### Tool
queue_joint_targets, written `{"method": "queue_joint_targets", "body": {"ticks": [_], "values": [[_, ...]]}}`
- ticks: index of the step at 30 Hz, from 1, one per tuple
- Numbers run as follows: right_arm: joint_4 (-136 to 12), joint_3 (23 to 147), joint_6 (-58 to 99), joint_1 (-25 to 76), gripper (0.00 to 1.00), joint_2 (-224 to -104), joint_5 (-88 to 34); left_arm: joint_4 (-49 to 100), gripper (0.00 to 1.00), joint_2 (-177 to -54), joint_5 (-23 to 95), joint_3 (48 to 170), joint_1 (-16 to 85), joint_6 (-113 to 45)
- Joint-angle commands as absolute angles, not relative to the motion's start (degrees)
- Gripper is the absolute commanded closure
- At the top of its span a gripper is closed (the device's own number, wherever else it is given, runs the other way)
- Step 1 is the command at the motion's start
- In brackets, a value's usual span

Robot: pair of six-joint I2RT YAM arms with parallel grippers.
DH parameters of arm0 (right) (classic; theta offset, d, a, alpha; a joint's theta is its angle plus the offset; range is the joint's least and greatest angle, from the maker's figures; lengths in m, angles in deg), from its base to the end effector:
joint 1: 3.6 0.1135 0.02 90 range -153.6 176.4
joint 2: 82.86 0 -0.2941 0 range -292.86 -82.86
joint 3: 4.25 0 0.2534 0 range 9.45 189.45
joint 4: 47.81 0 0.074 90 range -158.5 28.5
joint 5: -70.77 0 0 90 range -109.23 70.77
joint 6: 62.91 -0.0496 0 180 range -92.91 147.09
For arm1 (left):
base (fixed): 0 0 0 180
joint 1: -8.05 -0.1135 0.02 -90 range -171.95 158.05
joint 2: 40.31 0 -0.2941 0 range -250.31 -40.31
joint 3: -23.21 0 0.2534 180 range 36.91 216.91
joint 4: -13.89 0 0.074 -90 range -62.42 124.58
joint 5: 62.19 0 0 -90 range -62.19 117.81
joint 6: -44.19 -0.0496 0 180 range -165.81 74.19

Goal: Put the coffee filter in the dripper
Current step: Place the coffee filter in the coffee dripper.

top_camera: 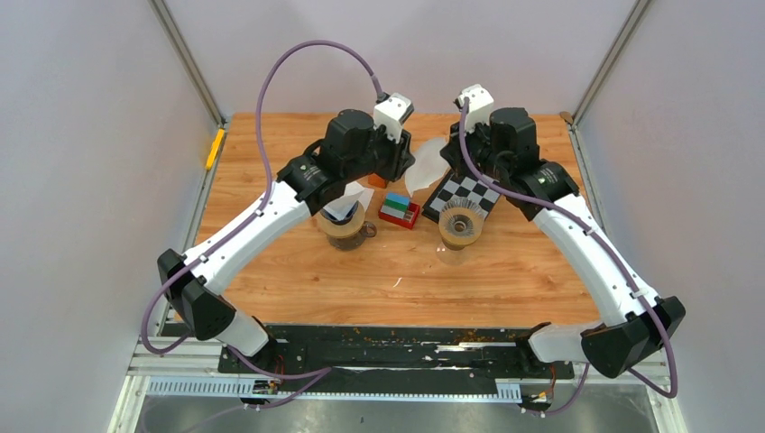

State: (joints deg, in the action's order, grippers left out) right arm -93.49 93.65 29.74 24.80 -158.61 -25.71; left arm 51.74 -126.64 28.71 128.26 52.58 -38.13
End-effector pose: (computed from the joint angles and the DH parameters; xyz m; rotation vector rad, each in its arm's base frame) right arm 0.2571 0.1454 0.4449 -0.6067 1.9068 0.4023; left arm 0.2546 -0.2516 0.4478 0.6283 1.8516 -0.6260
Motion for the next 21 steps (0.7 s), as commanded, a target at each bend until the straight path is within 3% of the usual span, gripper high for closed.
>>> {"method": "queue_joint_targets", "body": {"ticks": [1,21], "values": [[-90.2,93.0,24.3,23.3,1.00,-156.3,-28.1,49.0,0.58,-128.7,29.3,131.9,52.8,-34.4],[-89.8,91.5,22.5,21.4,1.00,-155.2,-29.1,48.0,0.55,-131.8,33.5,131.2,52.8,-31.3]]}}
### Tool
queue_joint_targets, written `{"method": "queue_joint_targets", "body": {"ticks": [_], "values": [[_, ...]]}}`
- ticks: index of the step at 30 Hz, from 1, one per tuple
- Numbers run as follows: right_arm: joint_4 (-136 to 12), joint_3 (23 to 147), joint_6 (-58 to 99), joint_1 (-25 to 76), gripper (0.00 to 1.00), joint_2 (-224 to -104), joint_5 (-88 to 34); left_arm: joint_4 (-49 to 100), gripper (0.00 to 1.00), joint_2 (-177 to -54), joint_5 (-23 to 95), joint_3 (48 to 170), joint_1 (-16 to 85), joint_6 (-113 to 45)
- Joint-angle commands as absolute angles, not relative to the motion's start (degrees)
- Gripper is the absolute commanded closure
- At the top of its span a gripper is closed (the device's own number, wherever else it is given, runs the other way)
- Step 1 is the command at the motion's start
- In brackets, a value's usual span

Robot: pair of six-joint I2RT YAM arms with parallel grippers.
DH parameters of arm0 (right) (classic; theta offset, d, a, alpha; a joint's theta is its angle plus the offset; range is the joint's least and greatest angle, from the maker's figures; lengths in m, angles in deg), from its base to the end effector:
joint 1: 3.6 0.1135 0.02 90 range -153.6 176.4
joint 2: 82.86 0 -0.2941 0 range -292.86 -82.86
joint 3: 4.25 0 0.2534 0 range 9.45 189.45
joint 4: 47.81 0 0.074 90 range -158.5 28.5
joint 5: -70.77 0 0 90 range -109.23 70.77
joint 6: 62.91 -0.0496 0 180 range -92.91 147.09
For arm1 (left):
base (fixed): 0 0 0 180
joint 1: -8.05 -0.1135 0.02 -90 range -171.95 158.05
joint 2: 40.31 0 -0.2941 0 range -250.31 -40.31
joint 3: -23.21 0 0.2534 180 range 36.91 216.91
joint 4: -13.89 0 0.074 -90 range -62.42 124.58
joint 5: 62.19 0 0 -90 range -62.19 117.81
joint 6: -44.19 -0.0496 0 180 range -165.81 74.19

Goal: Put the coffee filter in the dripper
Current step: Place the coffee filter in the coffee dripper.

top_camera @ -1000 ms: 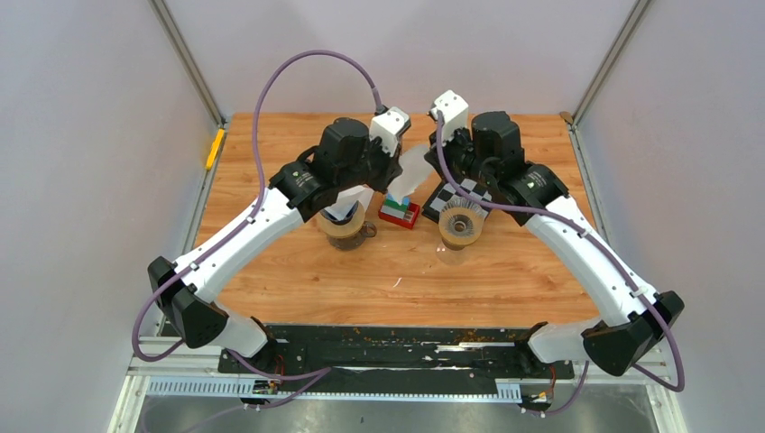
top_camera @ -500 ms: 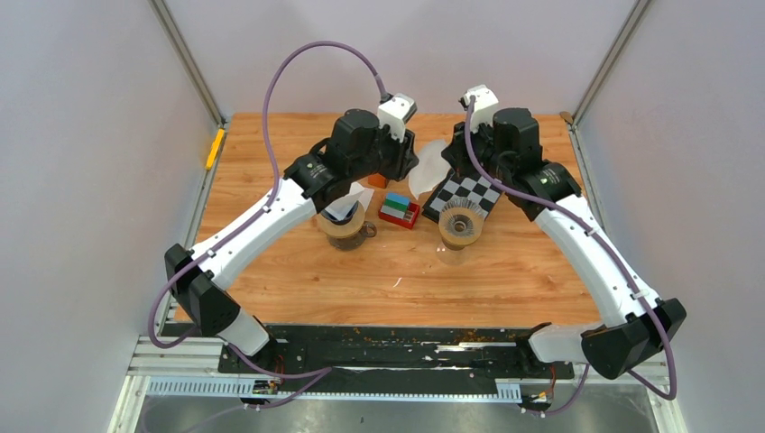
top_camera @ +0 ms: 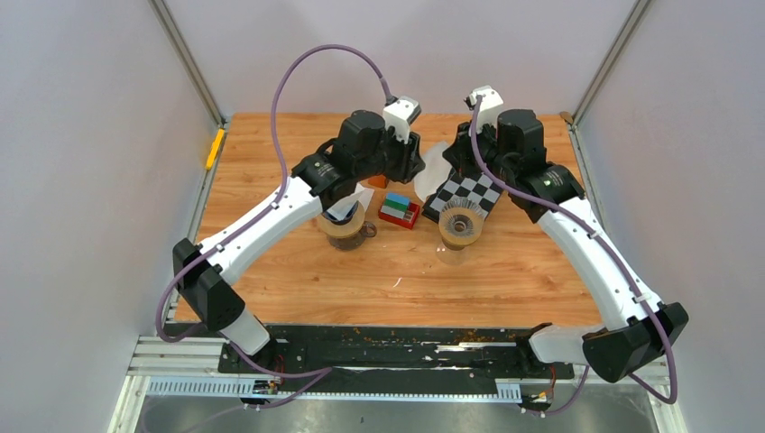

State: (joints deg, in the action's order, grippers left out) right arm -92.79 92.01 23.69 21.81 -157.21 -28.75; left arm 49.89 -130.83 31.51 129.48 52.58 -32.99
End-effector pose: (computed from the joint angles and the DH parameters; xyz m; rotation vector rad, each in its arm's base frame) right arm 0.2574 0.1314 0.4431 -0.4892 1.9397 0.4896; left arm 0.2704 -0.2705 0.4336 0.5876 1.9048 -0.7229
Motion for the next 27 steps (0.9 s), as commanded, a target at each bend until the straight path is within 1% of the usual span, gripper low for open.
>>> {"method": "queue_joint_targets", "body": {"ticks": [1,3,8,9,10,11,12,13,16,18,19,21,23,25,27], "values": [[-89.7,91.4,22.4,21.3,1.00,-155.2,-29.1,47.9,0.56,-131.9,34.1,131.2,52.8,-31.2],[-89.6,91.0,22.3,21.2,1.00,-155.1,-29.3,47.7,0.60,-132.2,35.0,131.3,52.8,-31.0],[-89.4,90.7,22.1,20.8,1.00,-154.8,-29.8,47.7,0.74,-132.7,35.4,131.7,52.8,-31.5],[-89.3,90.5,22.1,20.7,1.00,-154.7,-29.8,47.7,0.78,-132.8,35.5,131.8,52.8,-31.8],[-89.3,90.4,22.1,20.5,1.00,-154.5,-30.0,47.7,0.85,-132.9,35.7,131.9,52.8,-32.0],[-89.2,90.3,22.1,20.4,1.00,-154.4,-30.2,47.8,0.88,-133.0,35.8,132.1,52.8,-32.3],[-89.1,90.1,22.1,20.2,1.00,-154.2,-30.4,48.0,0.95,-133.1,36.2,132.5,52.8,-32.8],[-89.1,89.8,22.2,20.0,1.00,-154.0,-30.8,48.3,1.00,-133.4,36.5,133.0,52.8,-33.8],[-88.9,89.0,23.0,19.3,0.99,-153.2,-32.2,50.9,1.00,-134.6,39.2,135.7,52.8,-37.4],[-89.2,88.1,24.6,18.9,0.90,-152.1,-33.3,53.4,1.00,-135.6,41.9,137.9,52.8,-40.2],[-89.5,87.8,25.8,18.5,0.81,-151.4,-34.1,54.7,1.00,-136.2,43.7,139.2,52.8,-41.5],[-90.2,87.2,28.8,17.6,0.60,-149.6,-35.7,57.8,1.00,-137.3,47.5,141.9,52.8,-43.6],[-91.9,87.1,31.6,16.8,0.49,-147.5,-36.1,61.9,1.00,-138.6,50.4,144.5,52.8,-45.4],[-94.4,87.4,34.3,16.1,0.37,-145.5,-36.3,66.0,1.00,-139.7,52.6,147.1,52.8,-47.5],[-96.4,87.4,36.3,15.3,0.30,-143.2,-36.6,70.8,1.00,-140.8,54.2,150.0,52.9,-50.1]]}}
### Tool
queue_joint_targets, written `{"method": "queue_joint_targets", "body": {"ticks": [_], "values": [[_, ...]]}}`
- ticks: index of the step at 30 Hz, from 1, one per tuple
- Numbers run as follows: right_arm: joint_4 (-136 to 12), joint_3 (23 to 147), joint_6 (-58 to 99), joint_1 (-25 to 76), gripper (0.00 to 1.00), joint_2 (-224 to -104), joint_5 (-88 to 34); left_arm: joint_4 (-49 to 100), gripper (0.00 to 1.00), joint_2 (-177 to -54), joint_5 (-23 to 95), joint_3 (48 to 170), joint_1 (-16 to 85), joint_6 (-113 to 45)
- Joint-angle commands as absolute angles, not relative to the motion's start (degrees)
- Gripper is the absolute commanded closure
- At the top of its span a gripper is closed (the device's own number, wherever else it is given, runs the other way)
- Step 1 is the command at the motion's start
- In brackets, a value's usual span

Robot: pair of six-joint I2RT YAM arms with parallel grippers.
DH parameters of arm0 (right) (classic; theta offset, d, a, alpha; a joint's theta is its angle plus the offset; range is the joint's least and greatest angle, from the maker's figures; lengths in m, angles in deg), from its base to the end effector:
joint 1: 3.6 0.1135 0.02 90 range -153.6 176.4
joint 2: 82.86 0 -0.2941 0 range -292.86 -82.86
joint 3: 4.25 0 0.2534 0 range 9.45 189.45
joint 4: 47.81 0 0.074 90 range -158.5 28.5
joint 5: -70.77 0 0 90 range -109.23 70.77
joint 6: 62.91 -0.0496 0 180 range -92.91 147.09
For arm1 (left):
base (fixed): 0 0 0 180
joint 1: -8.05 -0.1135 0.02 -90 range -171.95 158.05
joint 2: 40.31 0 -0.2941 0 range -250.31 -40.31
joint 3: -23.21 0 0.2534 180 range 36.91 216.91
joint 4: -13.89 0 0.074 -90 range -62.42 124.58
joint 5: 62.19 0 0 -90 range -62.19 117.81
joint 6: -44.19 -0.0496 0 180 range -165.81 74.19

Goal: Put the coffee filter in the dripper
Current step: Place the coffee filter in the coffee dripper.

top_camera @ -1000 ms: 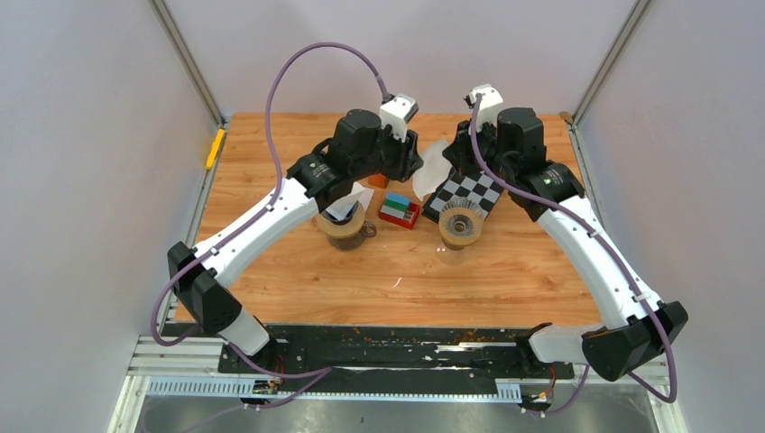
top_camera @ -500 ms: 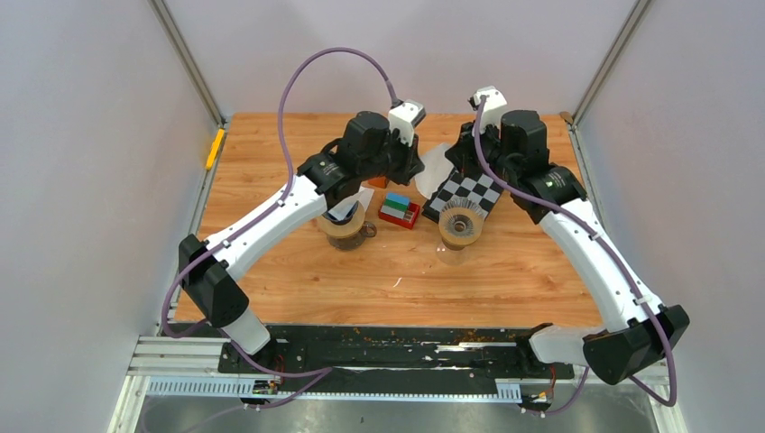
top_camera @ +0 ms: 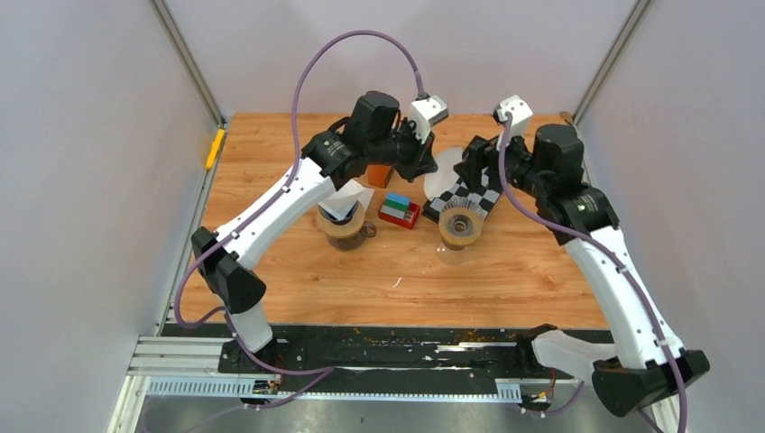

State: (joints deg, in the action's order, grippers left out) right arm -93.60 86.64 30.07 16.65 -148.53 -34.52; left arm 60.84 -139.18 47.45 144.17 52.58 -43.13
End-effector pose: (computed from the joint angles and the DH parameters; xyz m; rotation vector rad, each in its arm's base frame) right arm 0.2227 0.0961 0.4466 -0.5659 1.8594 0.4581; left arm 0.2804 -0.2992 0.4486 0.9546 1.8547 -0.8592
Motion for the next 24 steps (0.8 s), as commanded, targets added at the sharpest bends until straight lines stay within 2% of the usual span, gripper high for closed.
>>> {"method": "queue_joint_targets", "body": {"ticks": [1,6,14,24], "values": [[-97.4,87.5,37.0,15.0,0.29,-142.2,-36.9,73.3,1.00,-141.5,54.6,151.6,53.1,-51.7],[-101.6,87.7,39.6,12.5,0.27,-138.0,-39.2,86.0,1.00,-145.8,56.0,160.2,54.4,-57.9],[-103.7,86.9,41.1,9.2,0.27,-133.6,-39.4,96.8,1.00,-150.9,54.9,170.7,57.3,-62.9],[-105.8,85.1,41.8,6.9,0.28,-131.3,-37.0,101.8,1.00,-156.5,50.5,178.4,60.3,-64.8]]}}
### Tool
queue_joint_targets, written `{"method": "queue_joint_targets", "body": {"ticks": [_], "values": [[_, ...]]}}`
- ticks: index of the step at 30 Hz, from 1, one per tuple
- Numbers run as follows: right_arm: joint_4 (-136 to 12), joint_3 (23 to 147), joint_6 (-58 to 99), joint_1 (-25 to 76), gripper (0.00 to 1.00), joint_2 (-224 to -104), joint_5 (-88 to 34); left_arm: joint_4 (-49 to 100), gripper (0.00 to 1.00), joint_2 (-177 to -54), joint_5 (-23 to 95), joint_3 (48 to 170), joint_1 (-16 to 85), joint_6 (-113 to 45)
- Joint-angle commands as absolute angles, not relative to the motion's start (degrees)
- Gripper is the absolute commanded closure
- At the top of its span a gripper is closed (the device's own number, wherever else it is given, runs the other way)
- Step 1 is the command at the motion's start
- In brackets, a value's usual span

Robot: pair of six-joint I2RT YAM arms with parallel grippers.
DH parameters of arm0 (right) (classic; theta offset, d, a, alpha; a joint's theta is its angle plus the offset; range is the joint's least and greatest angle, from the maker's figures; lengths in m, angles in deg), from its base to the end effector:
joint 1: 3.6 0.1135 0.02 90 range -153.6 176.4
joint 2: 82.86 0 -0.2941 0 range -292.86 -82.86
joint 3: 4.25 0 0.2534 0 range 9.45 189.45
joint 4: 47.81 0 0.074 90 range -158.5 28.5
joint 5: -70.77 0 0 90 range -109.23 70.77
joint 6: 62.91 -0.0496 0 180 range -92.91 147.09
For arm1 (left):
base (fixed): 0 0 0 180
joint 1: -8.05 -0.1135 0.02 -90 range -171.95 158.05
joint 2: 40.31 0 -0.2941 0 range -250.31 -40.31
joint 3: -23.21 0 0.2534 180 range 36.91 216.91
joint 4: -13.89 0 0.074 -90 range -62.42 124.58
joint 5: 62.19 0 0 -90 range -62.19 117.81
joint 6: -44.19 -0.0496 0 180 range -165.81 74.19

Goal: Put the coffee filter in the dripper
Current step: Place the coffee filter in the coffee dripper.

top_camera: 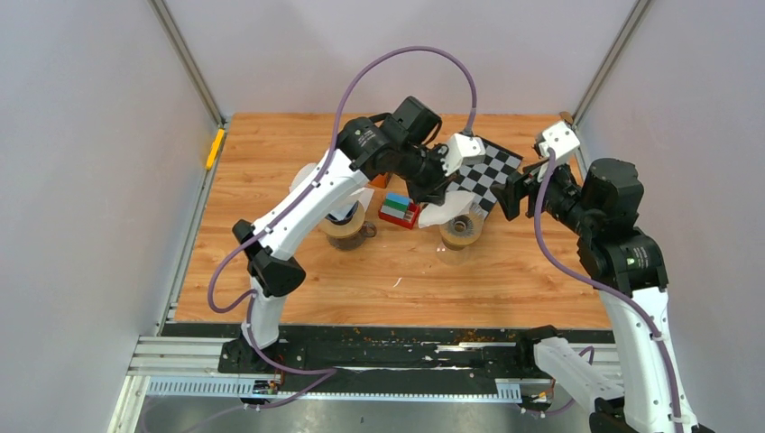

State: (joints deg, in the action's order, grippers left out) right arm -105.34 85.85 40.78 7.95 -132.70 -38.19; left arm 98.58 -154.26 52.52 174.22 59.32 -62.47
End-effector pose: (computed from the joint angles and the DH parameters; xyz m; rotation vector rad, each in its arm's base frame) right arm 0.1331 0.0437 0.4661 -0.6265 1.7566 0.2836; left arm 0.2477 -0.3420 0.4470 1.5381 1.9119 -0.7932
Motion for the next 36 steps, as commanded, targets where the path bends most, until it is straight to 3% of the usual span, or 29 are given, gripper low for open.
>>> {"method": "queue_joint_targets", "body": {"ticks": [1,8,20,28,36], "values": [[-105.9,84.8,41.7,6.7,0.28,-131.1,-37.0,102.0,1.00,-157.0,50.2,179.1,60.5,-64.8],[-105.7,81.8,41.3,6.1,0.29,-130.7,-37.0,102.0,0.99,-159.5,47.4,181.8,61.9,-65.1],[-104.7,79.3,40.7,5.3,0.29,-130.4,-37.3,97.0,0.76,-159.3,47.8,180.2,61.9,-61.0],[-104.1,78.3,40.3,5.0,0.29,-130.6,-37.8,95.3,0.68,-158.7,47.5,178.3,61.9,-59.1],[-103.2,77.2,39.5,4.4,0.30,-131.4,-39.1,93.4,0.53,-155.2,43.6,174.0,61.8,-56.4]]}}
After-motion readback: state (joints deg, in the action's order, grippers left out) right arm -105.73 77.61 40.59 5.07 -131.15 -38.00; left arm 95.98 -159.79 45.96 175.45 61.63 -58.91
